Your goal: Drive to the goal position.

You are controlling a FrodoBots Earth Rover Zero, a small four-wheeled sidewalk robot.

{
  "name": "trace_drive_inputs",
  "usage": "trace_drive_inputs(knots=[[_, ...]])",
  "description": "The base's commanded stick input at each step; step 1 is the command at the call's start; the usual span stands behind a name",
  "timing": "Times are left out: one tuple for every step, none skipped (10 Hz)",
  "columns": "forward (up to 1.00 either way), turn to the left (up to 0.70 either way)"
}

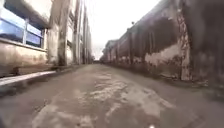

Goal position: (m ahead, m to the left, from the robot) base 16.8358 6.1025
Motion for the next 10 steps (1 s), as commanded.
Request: trace_drive_inputs(knots=[[0.7, 0.0], [0.7, 0.0], [0.7, 0.28], [0.7, 0.34], [0.7, 0.1], [0.7, 0.0], [0.7, 0.0], [0.7, 0.0], [0.7, 0.0], [0.7, 0.0]])
